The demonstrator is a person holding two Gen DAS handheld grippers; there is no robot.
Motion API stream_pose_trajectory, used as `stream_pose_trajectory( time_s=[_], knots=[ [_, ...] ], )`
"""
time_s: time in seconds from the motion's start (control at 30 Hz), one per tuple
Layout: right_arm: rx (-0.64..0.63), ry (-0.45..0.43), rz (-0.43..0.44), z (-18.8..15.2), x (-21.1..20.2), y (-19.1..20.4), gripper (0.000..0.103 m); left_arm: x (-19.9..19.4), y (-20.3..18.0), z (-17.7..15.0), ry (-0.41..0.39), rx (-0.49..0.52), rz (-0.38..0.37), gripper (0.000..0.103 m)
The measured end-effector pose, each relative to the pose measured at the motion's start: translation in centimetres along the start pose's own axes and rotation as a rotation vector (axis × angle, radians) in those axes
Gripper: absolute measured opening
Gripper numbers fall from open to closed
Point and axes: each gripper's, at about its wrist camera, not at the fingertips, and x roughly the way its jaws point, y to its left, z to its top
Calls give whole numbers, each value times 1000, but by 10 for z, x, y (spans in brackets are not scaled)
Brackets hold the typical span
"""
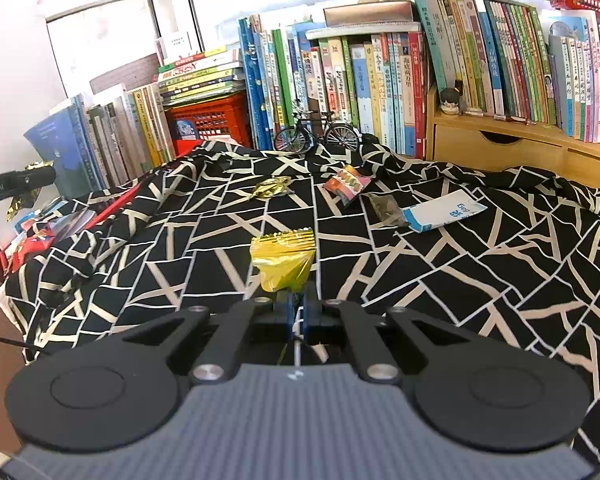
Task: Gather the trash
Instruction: 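Carry the gold candy in the left tool and yellow-green wrapper in the right toward the bin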
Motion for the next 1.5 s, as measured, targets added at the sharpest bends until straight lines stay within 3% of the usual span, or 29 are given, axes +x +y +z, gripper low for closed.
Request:
stream_pose_trajectory(
  time_s=[0.4,0.67,1.03,1.27,1.5],
  knots=[
    [-13,-41,-19,-33,-39,72,8,-61,65,-25,-22,-8,-26,32],
    [-37,-52,-7,-55,-64,118,8,-110,106,-59,-11,-58,-20,32],
    [-29,-63,-2,-85,-88,163,8,-163,158,-86,11,-50,6,32],
    [-64,-49,15,-104,-86,188,8,-169,170,-111,63,-40,15,32],
    [-75,-5,46,-127,-77,214,8,-162,169,-158,203,-17,-30,32]
  ],
)
